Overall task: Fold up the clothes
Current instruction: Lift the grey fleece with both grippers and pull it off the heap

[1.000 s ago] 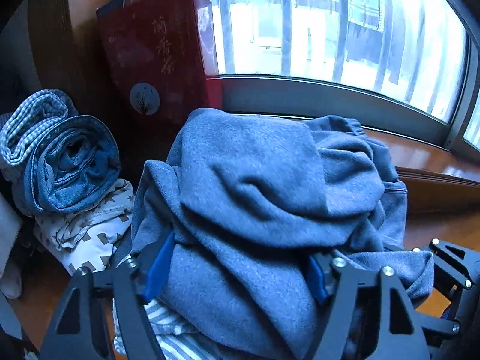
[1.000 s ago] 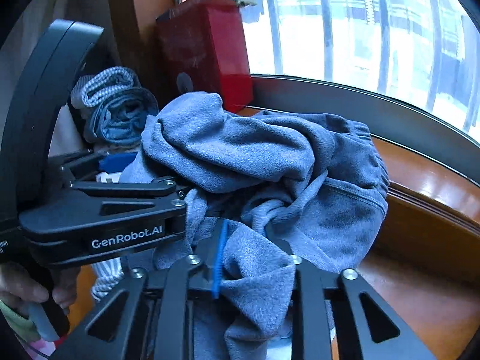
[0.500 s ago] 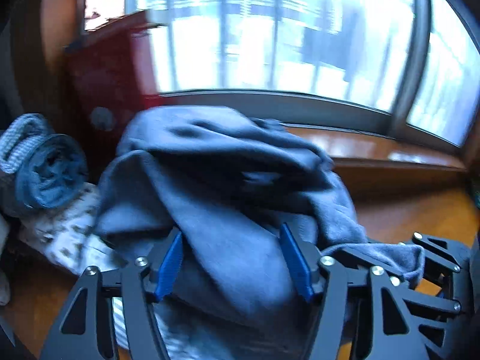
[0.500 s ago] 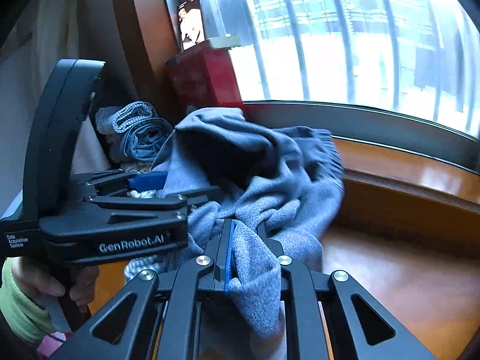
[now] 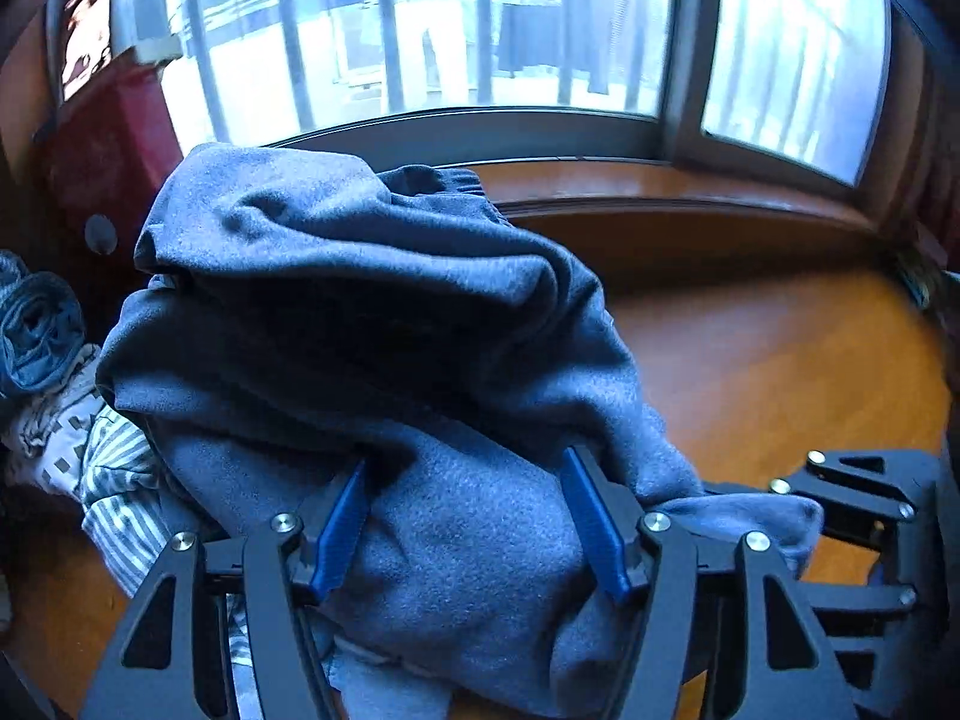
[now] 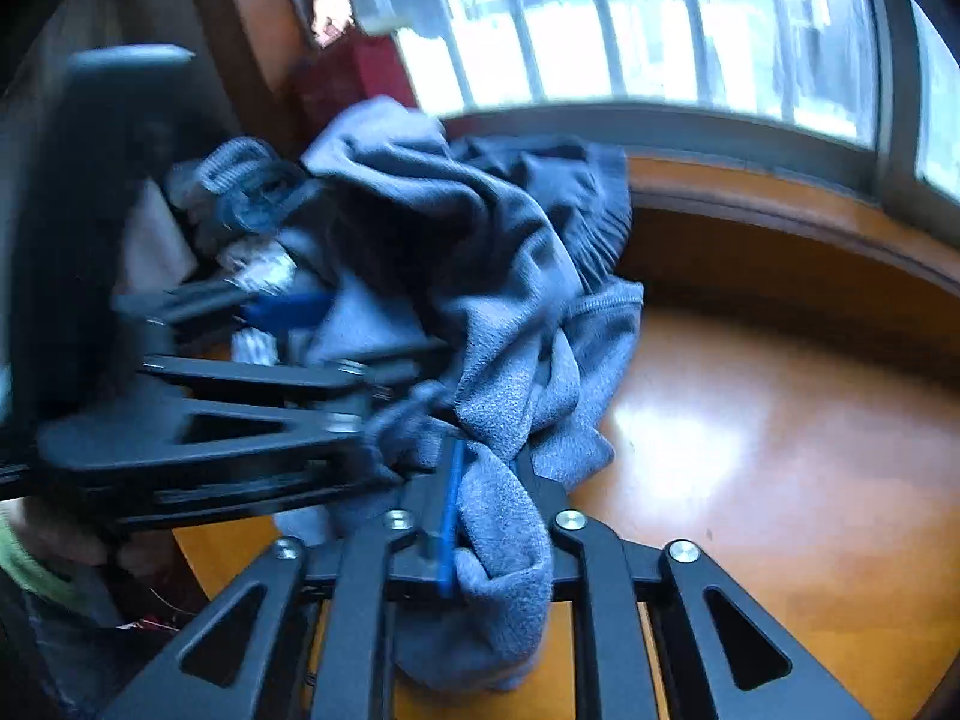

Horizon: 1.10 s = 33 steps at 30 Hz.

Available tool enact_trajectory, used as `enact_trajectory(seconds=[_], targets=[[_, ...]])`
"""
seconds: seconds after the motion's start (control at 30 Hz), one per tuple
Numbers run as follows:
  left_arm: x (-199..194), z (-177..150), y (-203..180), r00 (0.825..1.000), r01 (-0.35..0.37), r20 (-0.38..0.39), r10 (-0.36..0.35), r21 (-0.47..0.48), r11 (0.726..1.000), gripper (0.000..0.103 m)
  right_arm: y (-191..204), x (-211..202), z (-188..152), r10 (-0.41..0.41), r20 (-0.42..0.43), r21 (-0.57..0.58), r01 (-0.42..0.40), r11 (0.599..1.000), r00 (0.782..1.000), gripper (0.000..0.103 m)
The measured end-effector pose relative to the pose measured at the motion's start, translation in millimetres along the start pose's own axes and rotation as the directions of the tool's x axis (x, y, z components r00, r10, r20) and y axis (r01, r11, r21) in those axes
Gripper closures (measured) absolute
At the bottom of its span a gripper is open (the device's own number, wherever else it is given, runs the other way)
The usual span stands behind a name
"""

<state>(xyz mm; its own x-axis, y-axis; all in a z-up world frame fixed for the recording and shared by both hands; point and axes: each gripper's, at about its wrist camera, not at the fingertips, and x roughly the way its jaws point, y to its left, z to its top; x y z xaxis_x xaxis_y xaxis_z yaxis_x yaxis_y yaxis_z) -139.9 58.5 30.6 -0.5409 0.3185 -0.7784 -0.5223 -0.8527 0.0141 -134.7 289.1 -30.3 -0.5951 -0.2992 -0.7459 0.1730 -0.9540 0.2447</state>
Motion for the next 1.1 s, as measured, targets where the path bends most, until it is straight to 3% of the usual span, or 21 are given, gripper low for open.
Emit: enact_trajectory(seconds=[0.1, 0.17, 0.23, 0.4, 0.63, 0.87, 0.93, 0.97, 1.0, 1.03, 1.07, 1.1], targets=[[-12, -3, 5, 1.0, 0.005, 0.02, -0.004, -0.016, 1.0, 0.041, -9, -8, 5, -0.037, 0.015, 0.043, 0.036, 0.998, 0.999, 0.066], [-29, -4, 20, 0.998, -0.014, 0.053, 0.016, -0.045, 0.999, 0.033, -10, -20, 16, -0.049, 0.052, 0.035, 0.047, 0.998, 0.997, 0.053], [-47, -7, 35, 0.994, -0.064, 0.087, 0.071, -0.076, 0.995, 0.018, -10, -31, 26, -0.059, 0.089, 0.027, 0.057, 0.998, 0.994, 0.039], [-54, 0, 81, 0.976, -0.171, 0.104, 0.189, -0.159, 0.972, 0.016, 9, -30, 70, -0.064, 0.168, -0.085, 0.079, 0.993, 0.984, 0.034], [-16, 3, 133, 0.964, -0.256, 0.024, 0.266, -0.196, 0.947, 0.016, 49, 26, 117, -0.023, 0.145, -0.243, 0.058, 0.968, 0.989, 0.033], [13, 7, 151, 0.984, -0.174, 0.011, 0.179, -0.183, 0.968, 0.016, 68, 85, 129, -0.005, 0.036, -0.284, 0.015, 0.959, 0.999, 0.033], [20, 7, 156, 0.992, -0.119, 0.027, 0.127, -0.199, 0.973, 0.016, 65, 92, 128, 0.02, 0.02, -0.275, -0.014, 0.961, 1.0, 0.036], [23, 7, 159, 0.995, -0.077, 0.039, 0.087, -0.216, 0.973, 0.017, 63, 92, 127, 0.035, 0.019, -0.269, -0.028, 0.963, 0.999, 0.048], [26, 6, 162, 0.998, -0.034, 0.051, 0.048, -0.232, 0.972, 0.025, 60, 92, 125, 0.049, 0.018, -0.262, -0.043, 0.964, 0.999, 0.067], [27, 7, 163, 0.998, 0.009, 0.056, 0.005, -0.249, 0.969, 0.039, 59, 91, 124, 0.059, 0.019, -0.259, -0.052, 0.965, 0.998, 0.08], [28, 7, 163, 0.998, 0.046, 0.062, -0.03, -0.262, 0.964, 0.04, 59, 87, 123, 0.065, 0.029, -0.256, -0.055, 0.965, 0.997, 0.086], [27, 8, 160, 0.997, 0.038, 0.07, -0.02, -0.255, 0.966, 0.042, 59, 82, 121, 0.069, 0.042, -0.253, -0.056, 0.966, 0.997, 0.09]])
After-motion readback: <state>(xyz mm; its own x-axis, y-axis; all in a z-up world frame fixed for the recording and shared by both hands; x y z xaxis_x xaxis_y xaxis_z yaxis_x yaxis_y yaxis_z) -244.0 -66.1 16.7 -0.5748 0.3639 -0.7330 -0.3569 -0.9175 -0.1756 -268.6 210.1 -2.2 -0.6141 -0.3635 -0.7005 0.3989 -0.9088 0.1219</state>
